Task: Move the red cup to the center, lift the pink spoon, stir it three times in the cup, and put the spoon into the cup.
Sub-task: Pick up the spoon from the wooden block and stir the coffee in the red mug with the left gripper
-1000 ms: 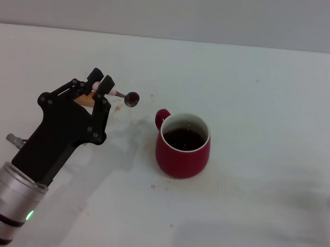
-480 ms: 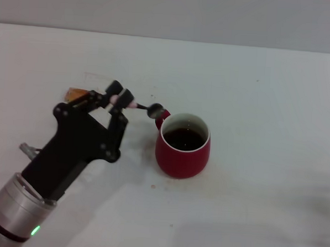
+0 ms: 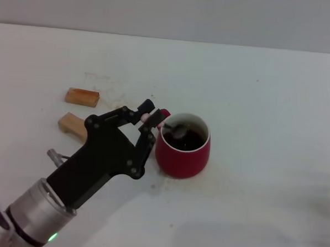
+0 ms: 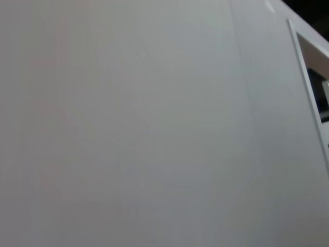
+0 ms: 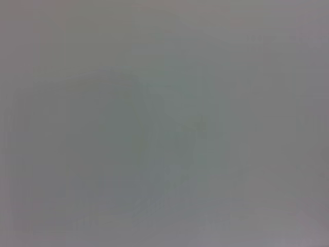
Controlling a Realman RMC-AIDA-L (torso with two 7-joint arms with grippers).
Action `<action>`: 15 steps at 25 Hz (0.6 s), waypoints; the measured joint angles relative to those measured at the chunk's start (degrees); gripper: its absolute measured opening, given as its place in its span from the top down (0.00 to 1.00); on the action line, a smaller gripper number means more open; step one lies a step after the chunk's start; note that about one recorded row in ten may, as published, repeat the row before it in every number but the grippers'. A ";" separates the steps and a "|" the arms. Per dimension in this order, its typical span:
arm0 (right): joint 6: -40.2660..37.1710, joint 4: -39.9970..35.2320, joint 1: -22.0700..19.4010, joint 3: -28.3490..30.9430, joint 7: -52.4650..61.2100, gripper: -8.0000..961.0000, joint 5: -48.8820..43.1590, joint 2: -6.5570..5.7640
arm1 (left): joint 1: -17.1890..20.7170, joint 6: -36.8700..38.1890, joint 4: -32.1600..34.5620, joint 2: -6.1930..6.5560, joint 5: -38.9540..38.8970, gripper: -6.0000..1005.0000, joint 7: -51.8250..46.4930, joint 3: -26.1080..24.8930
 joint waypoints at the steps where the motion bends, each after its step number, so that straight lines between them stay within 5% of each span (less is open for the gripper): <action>1: -0.03 0.00 0.00 -0.02 0.00 0.99 0.00 0.01 | -0.11 -0.63 0.02 -0.02 0.00 0.85 0.00 0.04; 15: -0.04 0.07 0.29 -0.40 0.00 0.99 -0.04 0.05 | -4.18 -12.12 0.35 -0.48 -0.18 0.85 1.38 -0.18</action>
